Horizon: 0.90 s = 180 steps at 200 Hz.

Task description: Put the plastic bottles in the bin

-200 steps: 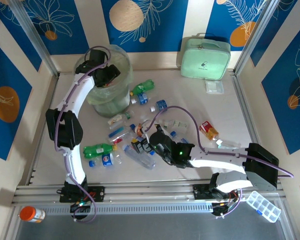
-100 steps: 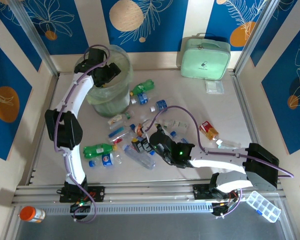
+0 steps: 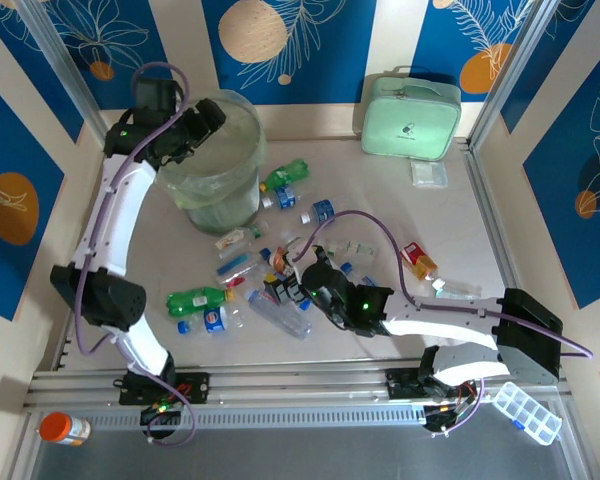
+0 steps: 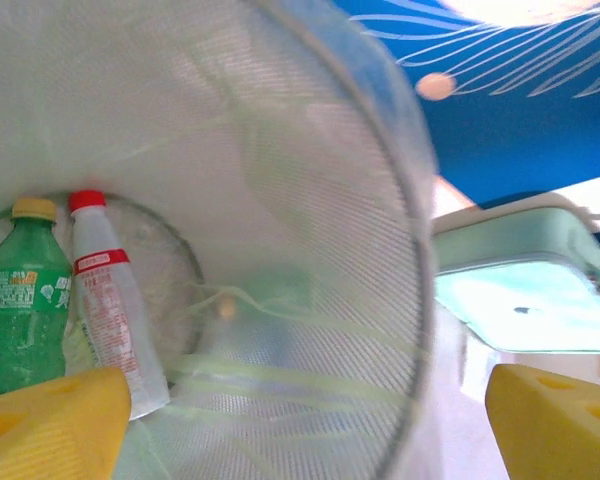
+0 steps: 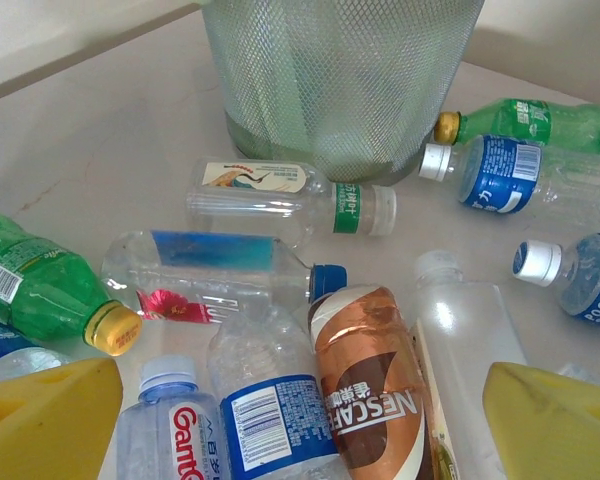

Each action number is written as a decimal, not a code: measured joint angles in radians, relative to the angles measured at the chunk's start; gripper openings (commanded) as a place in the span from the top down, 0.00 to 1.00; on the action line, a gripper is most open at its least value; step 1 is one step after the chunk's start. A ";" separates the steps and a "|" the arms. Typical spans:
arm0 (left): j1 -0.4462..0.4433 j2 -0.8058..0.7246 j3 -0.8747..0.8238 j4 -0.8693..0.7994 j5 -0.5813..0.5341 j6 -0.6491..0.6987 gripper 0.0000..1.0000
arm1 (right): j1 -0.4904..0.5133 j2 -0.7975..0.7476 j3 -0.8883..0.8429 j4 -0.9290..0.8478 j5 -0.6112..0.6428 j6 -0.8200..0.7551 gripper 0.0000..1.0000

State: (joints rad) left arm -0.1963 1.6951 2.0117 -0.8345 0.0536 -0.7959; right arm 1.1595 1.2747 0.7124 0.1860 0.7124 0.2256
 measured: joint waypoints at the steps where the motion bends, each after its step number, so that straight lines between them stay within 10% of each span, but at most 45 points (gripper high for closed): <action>1: 0.000 -0.003 -0.001 0.001 0.000 0.001 0.08 | 0.000 0.000 0.000 0.000 0.000 0.000 0.06; 180: -0.030 -1.083 -1.147 0.042 -0.126 -0.222 0.08 | -0.002 -0.041 -0.001 -0.022 -0.066 -0.048 0.21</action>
State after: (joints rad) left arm -0.2260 0.6125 0.8642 -0.7925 -0.0719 -1.0180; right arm 1.1572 1.2335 0.7116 0.1638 0.6468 0.1772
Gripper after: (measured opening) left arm 0.925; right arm 0.805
